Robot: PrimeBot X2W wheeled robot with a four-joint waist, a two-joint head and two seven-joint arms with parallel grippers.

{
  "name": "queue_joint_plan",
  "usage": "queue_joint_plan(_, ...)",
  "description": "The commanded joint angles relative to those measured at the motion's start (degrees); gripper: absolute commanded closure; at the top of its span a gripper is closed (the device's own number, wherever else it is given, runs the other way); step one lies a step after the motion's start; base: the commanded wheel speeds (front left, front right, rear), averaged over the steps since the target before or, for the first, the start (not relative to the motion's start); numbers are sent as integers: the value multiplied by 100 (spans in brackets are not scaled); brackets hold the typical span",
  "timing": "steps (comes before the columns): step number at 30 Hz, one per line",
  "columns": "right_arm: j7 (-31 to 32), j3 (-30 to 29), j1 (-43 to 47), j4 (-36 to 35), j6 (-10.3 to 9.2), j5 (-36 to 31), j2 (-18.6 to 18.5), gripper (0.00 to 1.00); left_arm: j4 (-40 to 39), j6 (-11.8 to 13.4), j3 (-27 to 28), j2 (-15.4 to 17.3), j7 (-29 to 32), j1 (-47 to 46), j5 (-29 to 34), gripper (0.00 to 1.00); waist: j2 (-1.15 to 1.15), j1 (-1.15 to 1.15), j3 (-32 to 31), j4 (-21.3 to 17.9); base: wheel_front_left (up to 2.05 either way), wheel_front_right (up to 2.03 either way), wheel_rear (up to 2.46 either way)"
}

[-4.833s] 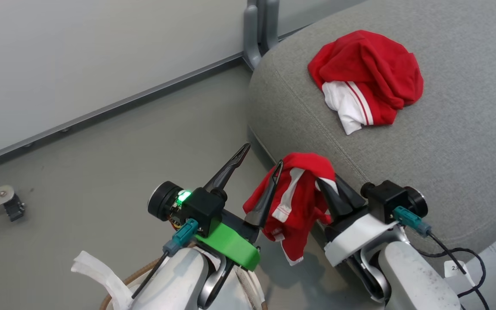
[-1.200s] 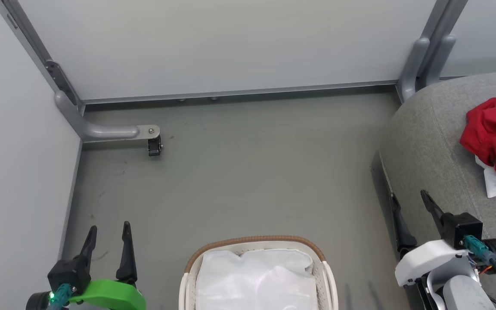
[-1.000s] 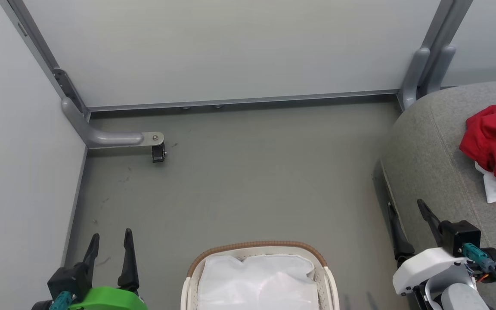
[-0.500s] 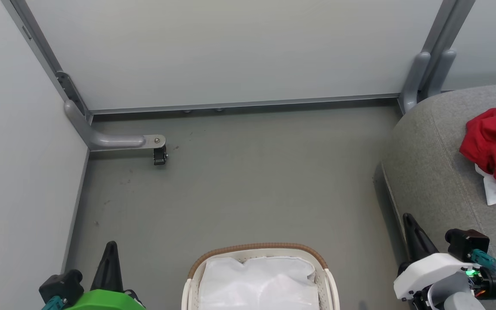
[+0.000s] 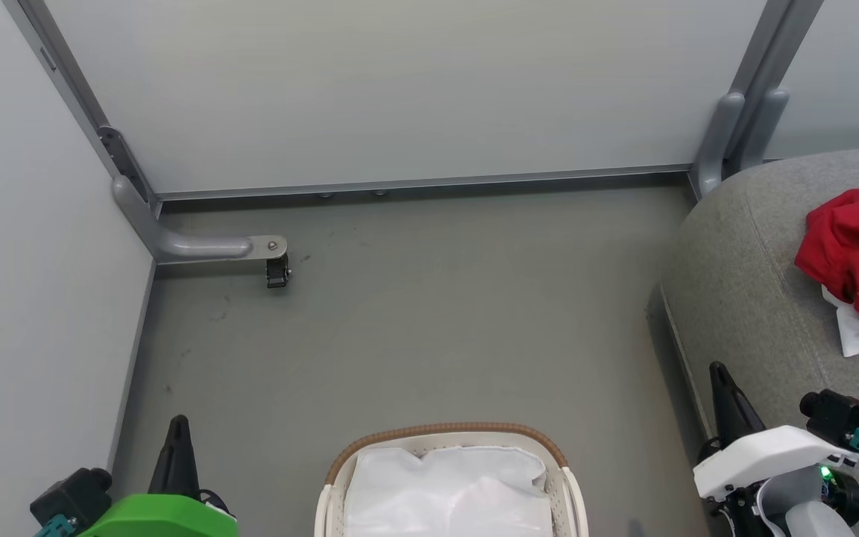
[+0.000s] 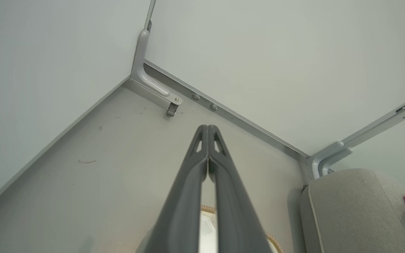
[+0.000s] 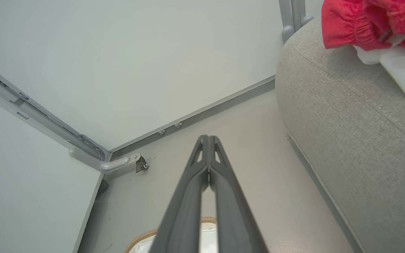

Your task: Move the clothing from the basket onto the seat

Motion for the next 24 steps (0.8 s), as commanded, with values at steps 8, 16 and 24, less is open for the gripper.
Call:
queue_joint_plan(8, 207, -62, -29, -200, -2, 863, -45, 100, -172, -5, 89, 28, 202, -228, -783, 100, 0, 0, -16, 0, 0, 0, 0)
queue_joint_plan(16, 371, -95, -23, -279, -2, 1511, -50, 100, -234, -6, 143, 31, 369, -277, -1379, 100, 0, 0, -31, -1, 0, 0, 0)
queue_joint_plan(24, 523, -126, -17, -351, -3, 2107, -55, 100, -296, -7, 190, 34, 522, -326, -1924, 100, 0, 0, -46, -1, 0, 0, 0)
